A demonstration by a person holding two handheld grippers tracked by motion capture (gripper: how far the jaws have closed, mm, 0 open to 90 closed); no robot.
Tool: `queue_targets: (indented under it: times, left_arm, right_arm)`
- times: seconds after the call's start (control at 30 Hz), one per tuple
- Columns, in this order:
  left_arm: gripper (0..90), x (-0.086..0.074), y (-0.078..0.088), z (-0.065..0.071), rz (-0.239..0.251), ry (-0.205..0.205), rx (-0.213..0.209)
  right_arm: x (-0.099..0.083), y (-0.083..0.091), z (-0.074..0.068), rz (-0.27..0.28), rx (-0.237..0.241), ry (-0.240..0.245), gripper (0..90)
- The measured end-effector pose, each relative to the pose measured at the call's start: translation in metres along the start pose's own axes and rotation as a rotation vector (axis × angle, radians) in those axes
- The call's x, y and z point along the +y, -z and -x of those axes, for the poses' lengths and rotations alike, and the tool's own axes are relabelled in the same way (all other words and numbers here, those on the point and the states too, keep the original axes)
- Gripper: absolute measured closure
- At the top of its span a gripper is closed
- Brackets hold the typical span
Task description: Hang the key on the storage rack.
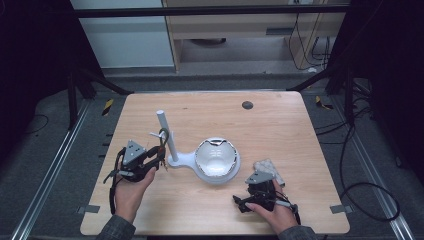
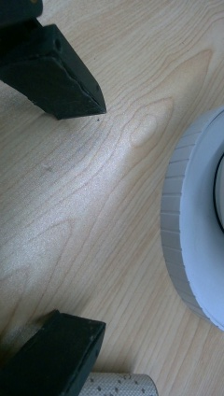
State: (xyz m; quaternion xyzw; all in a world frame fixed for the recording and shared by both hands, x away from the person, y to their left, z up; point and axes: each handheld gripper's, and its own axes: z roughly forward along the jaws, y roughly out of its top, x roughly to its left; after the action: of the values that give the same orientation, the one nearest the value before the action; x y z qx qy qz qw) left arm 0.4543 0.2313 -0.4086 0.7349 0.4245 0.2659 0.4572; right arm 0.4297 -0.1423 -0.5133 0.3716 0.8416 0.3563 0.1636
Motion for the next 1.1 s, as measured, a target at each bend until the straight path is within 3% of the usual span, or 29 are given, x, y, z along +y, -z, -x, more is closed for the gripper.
queue_targets:
  times: [0.5, 0.7, 0.87, 1.1]
  left_arm:
    - [63.9, 0.002, -0.005, 0.0, -0.019, 0.018, -0.008]
    - [40.1, -0.003, -0.002, 0.0, -0.038, 0.003, 0.016]
    - [24.0, -0.016, -0.003, -0.006, -0.101, -0.008, 0.012]
    - [11.1, -0.042, -0.013, -0.023, -0.172, 0.043, 0.021]
  right_arm:
    - [0.0, 0.0, 0.0, 0.0, 0.0, 0.0, 0.2]
    - [0.0, 0.0, 0.0, 0.0, 0.0, 0.0, 0.2]
    - [0.0, 0.0, 0.0, 0.0, 0.0, 0.0, 0.2]
    - [0.001, -0.001, 0.0, 0.0, -0.003, -0.004, 0.2]
